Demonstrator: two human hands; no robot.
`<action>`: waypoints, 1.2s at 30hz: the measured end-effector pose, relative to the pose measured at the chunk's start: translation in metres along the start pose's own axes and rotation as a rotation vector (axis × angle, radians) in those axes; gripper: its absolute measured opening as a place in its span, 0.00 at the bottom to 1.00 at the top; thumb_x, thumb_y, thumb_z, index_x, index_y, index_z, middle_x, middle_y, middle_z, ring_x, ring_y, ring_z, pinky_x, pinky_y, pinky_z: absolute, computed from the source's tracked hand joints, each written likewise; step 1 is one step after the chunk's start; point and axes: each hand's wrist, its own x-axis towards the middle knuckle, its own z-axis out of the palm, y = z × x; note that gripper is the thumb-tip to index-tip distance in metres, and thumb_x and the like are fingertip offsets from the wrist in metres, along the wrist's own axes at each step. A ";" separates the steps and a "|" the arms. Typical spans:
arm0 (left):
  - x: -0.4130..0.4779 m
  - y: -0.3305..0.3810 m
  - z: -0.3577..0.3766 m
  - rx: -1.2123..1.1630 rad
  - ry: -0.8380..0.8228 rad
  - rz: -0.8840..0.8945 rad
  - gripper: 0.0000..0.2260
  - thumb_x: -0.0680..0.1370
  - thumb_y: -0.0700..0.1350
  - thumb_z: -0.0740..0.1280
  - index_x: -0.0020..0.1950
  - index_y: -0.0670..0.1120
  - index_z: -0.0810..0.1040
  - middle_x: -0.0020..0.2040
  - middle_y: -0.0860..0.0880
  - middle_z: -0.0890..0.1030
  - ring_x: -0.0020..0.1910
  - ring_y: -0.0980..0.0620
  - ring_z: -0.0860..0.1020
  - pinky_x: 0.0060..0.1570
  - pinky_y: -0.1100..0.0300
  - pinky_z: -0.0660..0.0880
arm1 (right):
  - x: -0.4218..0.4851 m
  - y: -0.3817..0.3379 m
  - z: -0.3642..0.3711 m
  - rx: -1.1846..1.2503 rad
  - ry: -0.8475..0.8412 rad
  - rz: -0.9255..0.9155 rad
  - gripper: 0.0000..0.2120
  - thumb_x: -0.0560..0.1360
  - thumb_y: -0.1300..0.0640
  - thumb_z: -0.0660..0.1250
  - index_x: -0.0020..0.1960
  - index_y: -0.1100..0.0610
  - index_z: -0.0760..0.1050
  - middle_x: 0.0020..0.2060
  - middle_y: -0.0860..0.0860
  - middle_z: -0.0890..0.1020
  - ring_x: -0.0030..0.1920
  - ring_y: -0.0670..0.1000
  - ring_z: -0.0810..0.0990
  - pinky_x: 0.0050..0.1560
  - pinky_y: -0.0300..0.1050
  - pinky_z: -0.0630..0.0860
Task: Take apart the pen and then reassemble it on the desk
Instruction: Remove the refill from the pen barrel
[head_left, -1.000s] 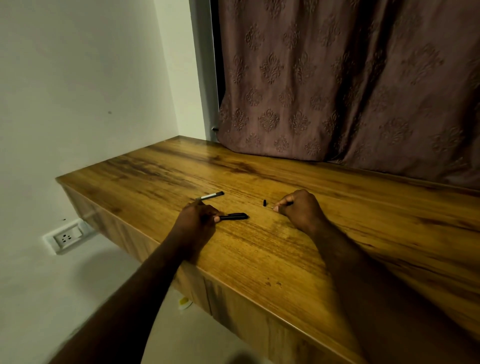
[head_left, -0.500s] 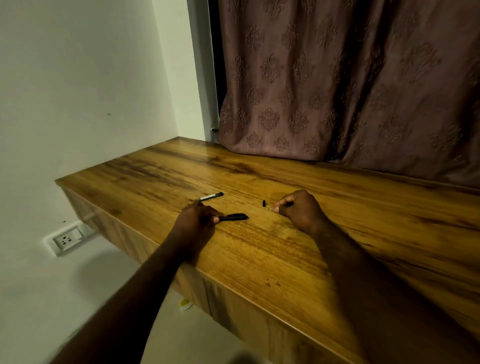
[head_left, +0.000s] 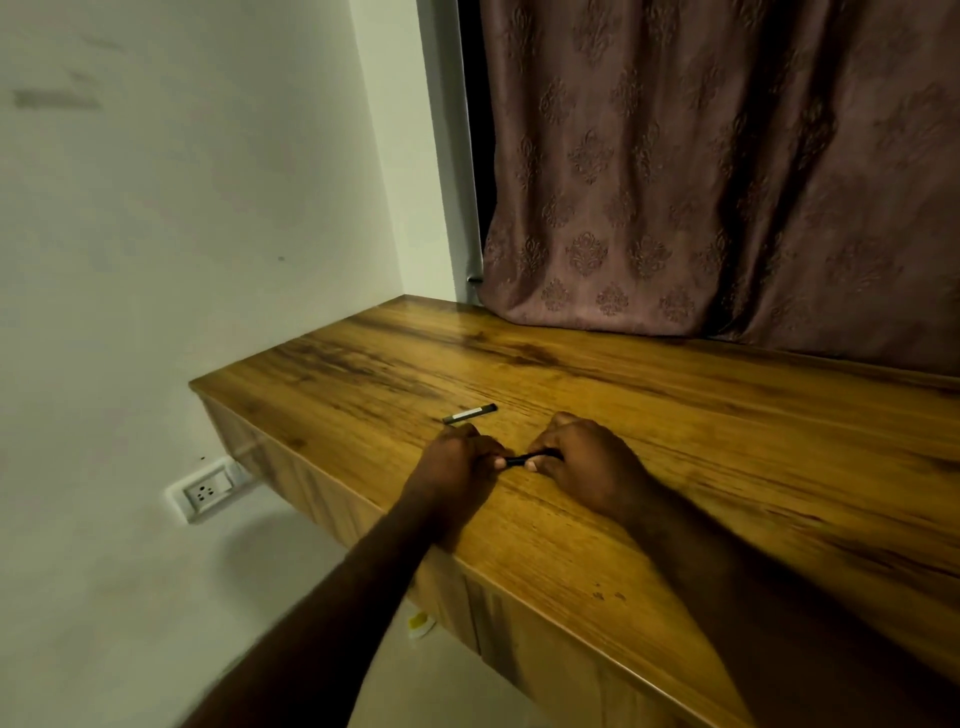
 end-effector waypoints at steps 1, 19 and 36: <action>0.000 0.001 0.000 -0.013 -0.002 -0.005 0.09 0.72 0.46 0.65 0.46 0.47 0.84 0.40 0.47 0.83 0.40 0.48 0.79 0.42 0.55 0.75 | 0.000 0.001 -0.001 -0.012 0.001 0.001 0.09 0.74 0.48 0.69 0.53 0.47 0.82 0.48 0.45 0.77 0.50 0.49 0.76 0.48 0.49 0.75; 0.020 -0.033 -0.009 -0.081 0.195 -0.522 0.19 0.75 0.44 0.67 0.64 0.39 0.73 0.63 0.38 0.70 0.56 0.41 0.74 0.57 0.55 0.71 | -0.013 0.041 -0.028 0.396 0.445 0.168 0.06 0.74 0.55 0.70 0.42 0.57 0.83 0.40 0.50 0.82 0.36 0.41 0.74 0.37 0.38 0.68; 0.039 -0.041 -0.001 0.096 0.194 -0.340 0.07 0.76 0.44 0.65 0.46 0.42 0.81 0.44 0.41 0.80 0.45 0.44 0.76 0.42 0.57 0.69 | -0.023 0.038 -0.024 0.550 0.434 0.218 0.04 0.76 0.58 0.68 0.44 0.56 0.81 0.35 0.46 0.81 0.36 0.44 0.78 0.36 0.36 0.70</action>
